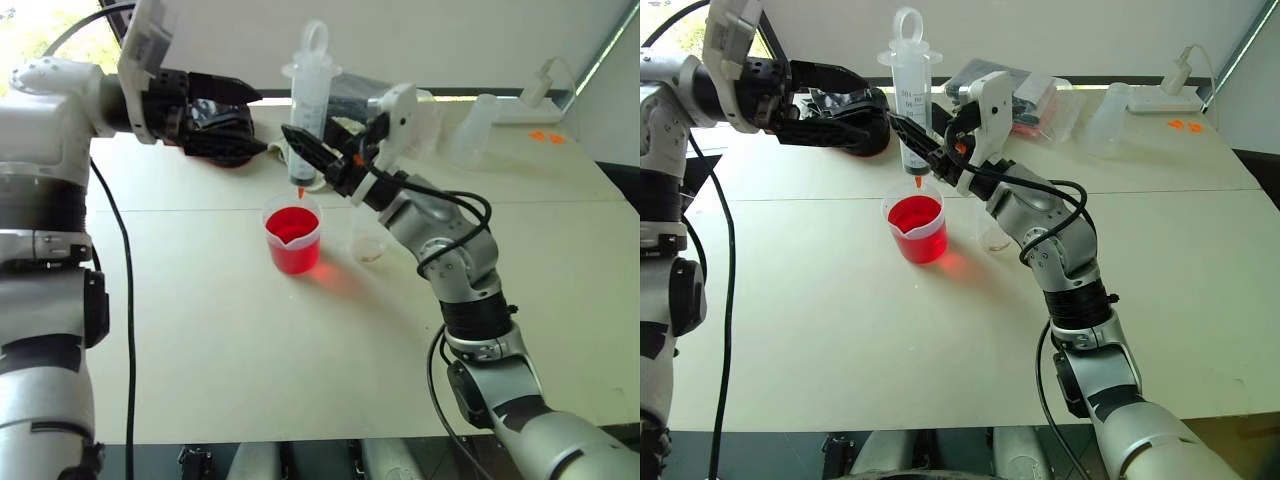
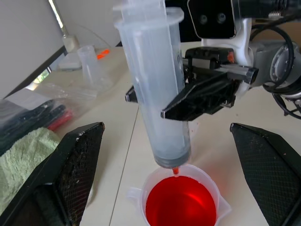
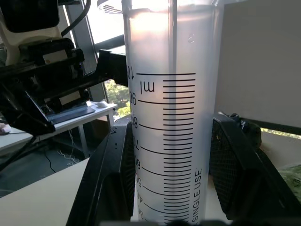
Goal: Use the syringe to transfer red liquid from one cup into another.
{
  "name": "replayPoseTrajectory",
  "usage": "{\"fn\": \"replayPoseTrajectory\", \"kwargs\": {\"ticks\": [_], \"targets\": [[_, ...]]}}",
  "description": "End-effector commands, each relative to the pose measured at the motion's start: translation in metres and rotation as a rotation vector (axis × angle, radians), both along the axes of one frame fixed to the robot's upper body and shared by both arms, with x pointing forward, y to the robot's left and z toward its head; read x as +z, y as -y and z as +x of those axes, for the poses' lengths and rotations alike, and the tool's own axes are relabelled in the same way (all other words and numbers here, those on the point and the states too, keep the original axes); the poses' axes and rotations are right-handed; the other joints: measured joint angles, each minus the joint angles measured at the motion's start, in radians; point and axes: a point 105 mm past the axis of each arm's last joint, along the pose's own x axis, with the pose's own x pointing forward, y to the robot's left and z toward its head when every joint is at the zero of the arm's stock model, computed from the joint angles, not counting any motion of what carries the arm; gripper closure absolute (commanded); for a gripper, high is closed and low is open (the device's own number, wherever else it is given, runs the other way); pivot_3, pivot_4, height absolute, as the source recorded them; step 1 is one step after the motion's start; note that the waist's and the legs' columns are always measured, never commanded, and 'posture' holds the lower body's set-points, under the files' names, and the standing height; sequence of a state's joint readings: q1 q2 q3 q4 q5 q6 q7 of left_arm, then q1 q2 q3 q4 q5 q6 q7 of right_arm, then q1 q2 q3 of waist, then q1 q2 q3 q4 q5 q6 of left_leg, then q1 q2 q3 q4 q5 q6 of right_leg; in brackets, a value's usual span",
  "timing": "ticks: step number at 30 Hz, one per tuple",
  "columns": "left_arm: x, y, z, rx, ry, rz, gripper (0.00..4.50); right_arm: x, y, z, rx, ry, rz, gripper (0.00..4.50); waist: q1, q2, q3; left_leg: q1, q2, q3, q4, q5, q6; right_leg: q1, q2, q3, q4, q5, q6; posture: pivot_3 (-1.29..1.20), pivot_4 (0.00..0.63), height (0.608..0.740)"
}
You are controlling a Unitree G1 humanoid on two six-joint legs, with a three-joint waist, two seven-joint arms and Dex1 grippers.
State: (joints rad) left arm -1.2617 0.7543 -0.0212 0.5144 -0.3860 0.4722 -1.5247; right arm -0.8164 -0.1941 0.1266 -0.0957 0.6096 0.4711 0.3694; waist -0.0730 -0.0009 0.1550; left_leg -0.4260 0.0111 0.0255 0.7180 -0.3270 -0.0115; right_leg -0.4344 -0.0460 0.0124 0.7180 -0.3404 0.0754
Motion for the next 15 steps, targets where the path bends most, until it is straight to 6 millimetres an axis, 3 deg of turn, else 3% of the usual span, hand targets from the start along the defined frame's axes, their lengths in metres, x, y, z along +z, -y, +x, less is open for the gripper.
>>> {"fn": "replayPoseTrajectory", "kwargs": {"ticks": [1,9,15], "targets": [[0.018,0.003,-0.004,0.001,0.065,-0.049,0.00,0.004,-0.009,-0.014,0.040,0.058,-0.007,2.96,0.001,0.000,0.000,0.000,0.000,0.000,0.000,0.000,0.000,0.000,0.000,0.000,0.000,0.000,0.000,0.00,0.150,0.711],[0.025,0.010,-0.007,-0.022,0.033,-0.110,0.00,-0.023,-0.019,-0.011,0.035,0.034,-0.047,2.96,0.000,0.000,0.000,0.000,0.000,0.000,0.000,0.000,0.000,0.000,0.000,0.000,0.000,0.000,0.000,0.00,0.150,0.711],[0.030,0.012,-0.020,-0.103,-0.065,-0.156,0.00,-0.034,-0.025,-0.012,0.041,0.029,-0.066,2.96,0.000,0.000,0.000,0.000,0.000,0.000,0.000,0.000,0.000,0.000,0.000,0.000,0.000,0.000,0.000,0.00,0.150,0.711]]}}
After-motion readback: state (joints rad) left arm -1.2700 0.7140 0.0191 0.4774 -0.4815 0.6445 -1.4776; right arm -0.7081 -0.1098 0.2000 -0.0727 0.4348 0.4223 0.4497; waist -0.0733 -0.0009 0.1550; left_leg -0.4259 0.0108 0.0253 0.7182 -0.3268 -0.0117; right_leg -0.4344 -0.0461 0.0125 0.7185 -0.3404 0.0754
